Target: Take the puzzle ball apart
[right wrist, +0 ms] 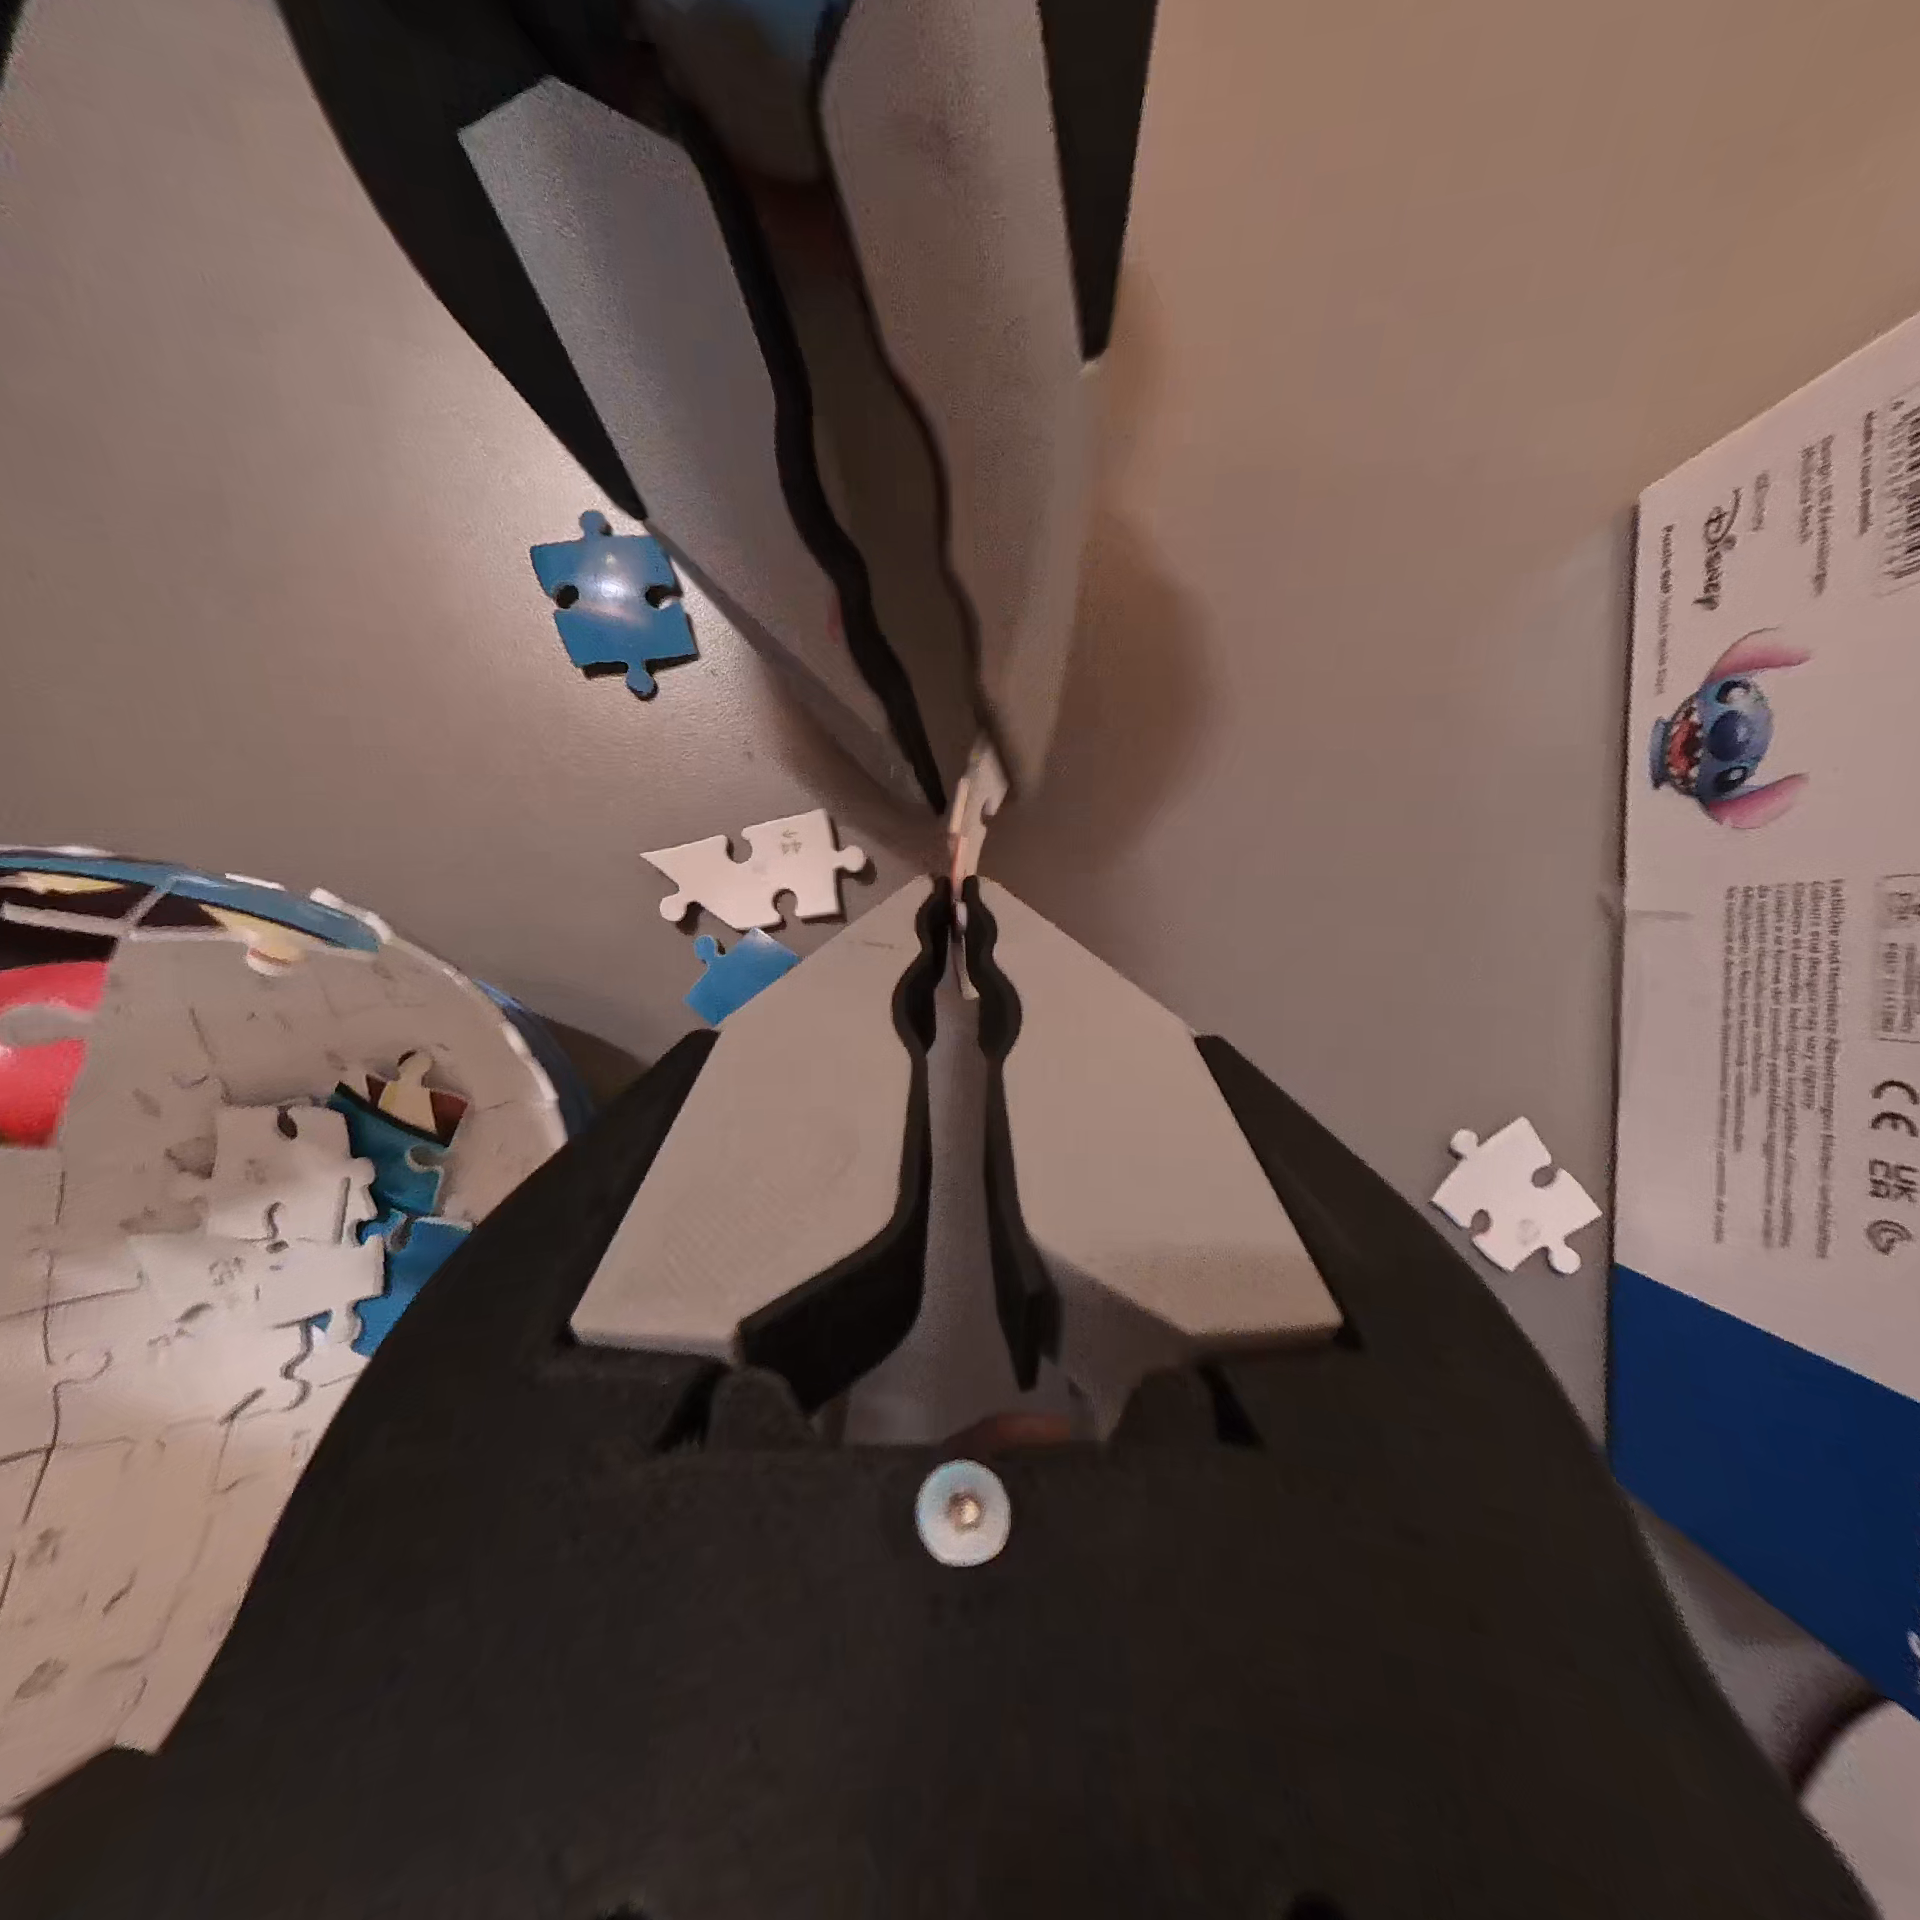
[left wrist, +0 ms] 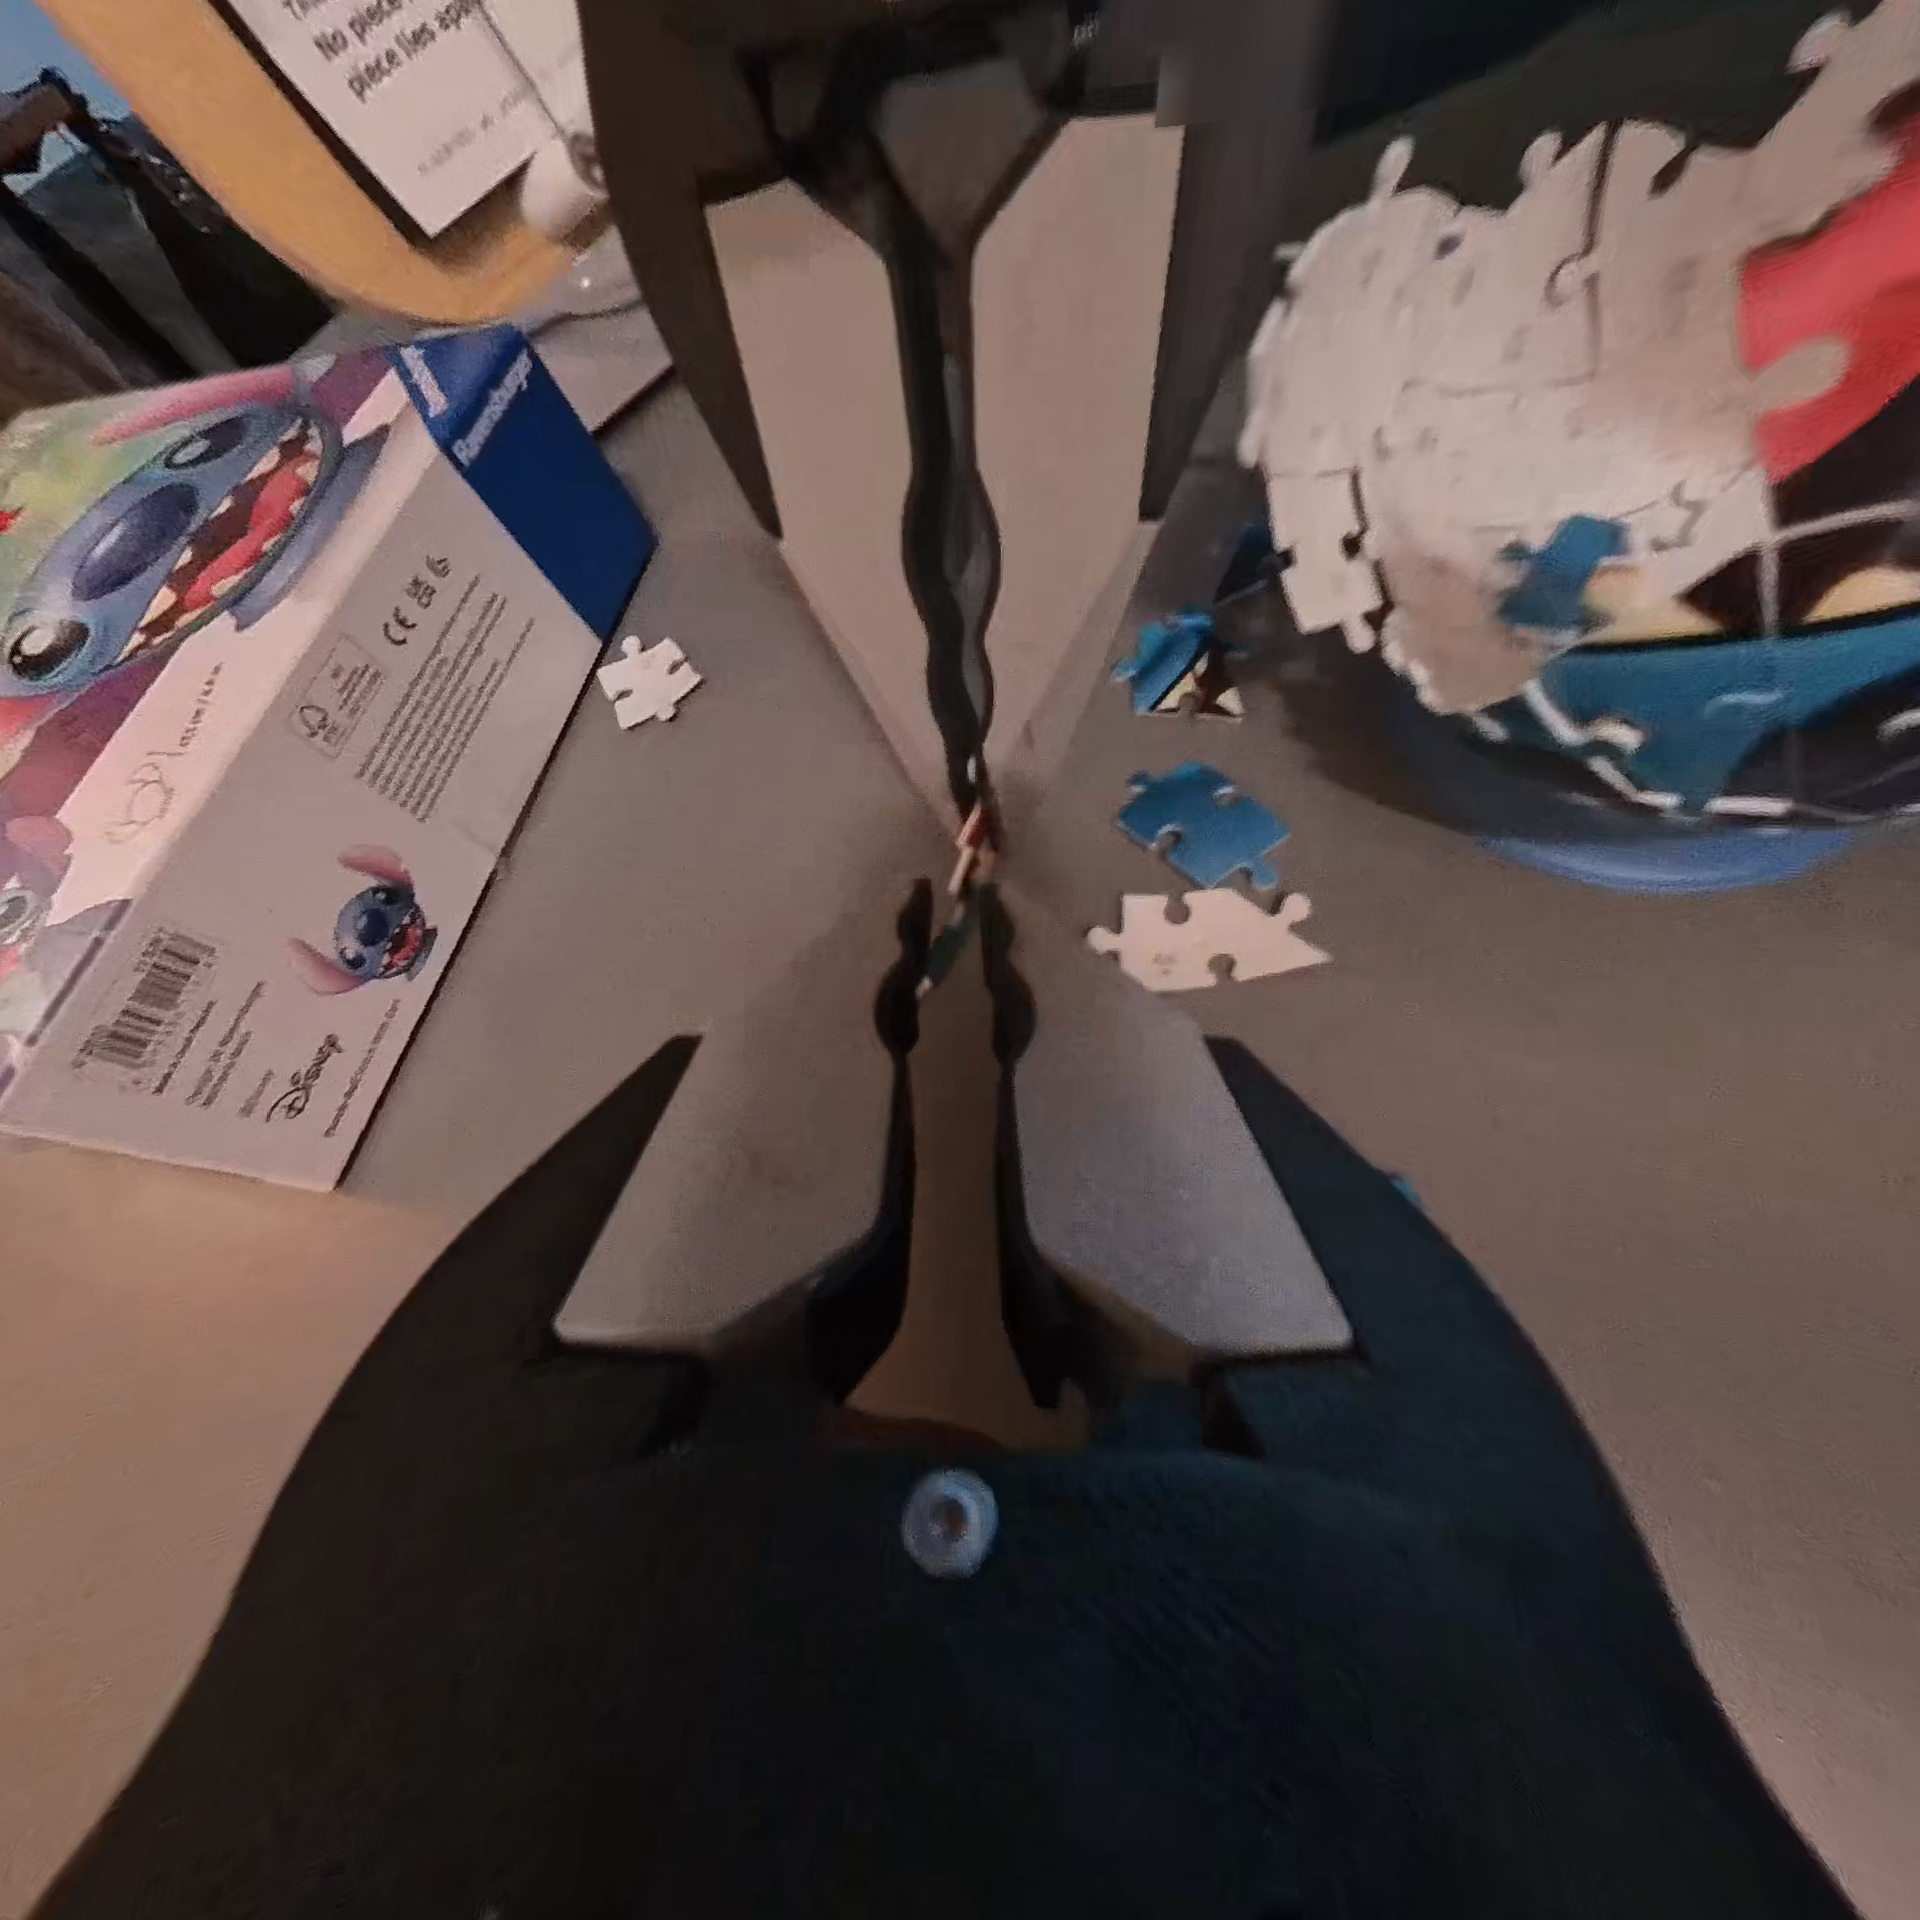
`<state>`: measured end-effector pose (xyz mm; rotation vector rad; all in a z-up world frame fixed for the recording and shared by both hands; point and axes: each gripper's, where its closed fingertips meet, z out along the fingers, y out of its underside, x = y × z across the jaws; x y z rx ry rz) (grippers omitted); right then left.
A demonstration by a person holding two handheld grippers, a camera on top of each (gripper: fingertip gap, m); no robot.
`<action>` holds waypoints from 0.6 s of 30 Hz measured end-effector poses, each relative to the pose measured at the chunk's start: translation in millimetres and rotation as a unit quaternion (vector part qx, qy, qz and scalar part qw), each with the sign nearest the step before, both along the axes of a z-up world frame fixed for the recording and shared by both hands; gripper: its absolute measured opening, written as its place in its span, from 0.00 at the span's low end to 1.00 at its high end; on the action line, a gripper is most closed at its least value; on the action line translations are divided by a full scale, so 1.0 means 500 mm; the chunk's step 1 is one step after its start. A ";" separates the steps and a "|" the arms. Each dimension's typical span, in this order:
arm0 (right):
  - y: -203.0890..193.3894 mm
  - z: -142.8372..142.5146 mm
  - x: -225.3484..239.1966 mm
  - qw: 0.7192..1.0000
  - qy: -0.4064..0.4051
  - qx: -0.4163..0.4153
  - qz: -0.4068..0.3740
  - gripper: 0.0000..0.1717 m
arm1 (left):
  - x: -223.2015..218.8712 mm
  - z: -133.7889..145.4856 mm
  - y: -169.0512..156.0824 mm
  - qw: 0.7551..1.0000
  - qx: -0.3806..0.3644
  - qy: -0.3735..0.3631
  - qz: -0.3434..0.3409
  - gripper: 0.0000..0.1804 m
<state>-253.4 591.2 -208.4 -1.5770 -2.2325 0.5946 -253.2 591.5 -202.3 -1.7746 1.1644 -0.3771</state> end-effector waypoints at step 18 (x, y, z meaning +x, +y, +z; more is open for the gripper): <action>0.044 0.287 0.174 0.931 0.220 -0.027 -0.289 0.00 | -0.014 0.141 0.000 0.979 0.184 -0.066 0.059 0.00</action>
